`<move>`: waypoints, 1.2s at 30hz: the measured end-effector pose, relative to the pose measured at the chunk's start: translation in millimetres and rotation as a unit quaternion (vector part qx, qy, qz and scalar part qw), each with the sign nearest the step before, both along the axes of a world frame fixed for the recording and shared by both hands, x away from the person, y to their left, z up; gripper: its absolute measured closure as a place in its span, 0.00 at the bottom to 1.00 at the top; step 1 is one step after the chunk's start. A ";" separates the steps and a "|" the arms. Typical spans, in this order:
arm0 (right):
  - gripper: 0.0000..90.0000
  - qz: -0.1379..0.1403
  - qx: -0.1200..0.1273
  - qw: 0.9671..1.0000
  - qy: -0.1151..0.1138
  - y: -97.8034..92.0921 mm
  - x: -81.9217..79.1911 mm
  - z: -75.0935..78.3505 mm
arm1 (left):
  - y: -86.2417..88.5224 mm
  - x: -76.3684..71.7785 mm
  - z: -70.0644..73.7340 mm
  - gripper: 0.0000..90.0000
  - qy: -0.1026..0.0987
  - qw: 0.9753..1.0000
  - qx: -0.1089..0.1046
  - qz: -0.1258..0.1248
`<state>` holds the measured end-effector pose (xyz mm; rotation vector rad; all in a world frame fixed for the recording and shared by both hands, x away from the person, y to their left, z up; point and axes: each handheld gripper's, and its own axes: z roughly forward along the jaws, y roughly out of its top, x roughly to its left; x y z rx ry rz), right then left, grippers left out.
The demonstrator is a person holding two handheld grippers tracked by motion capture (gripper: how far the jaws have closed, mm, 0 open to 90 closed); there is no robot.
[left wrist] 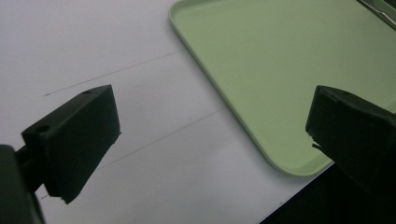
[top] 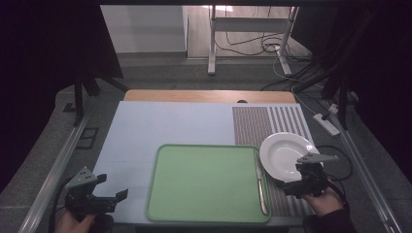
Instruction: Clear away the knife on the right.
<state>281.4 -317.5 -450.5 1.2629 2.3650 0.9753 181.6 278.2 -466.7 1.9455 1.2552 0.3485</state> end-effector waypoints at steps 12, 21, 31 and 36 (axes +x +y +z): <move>0.00 -0.017 0.010 1.000 -0.005 -15.3 -16.1 2.3 | 0.2 0.1 0.0 0.03 0.001 1.000 -0.001 0.001; 0.00 -0.027 0.007 1.000 -0.015 -20.0 -24.0 4.7 | 0.0 0.2 -0.1 0.03 0.001 1.000 0.000 0.001; 0.00 -0.042 0.006 0.999 -0.023 -27.4 -32.1 7.0 | -0.2 -0.1 -0.3 0.03 0.001 1.000 0.002 0.002; 0.00 -0.054 0.006 0.998 -0.025 -31.3 -36.2 7.6 | -0.1 -0.3 -0.4 0.03 0.000 1.000 0.003 0.001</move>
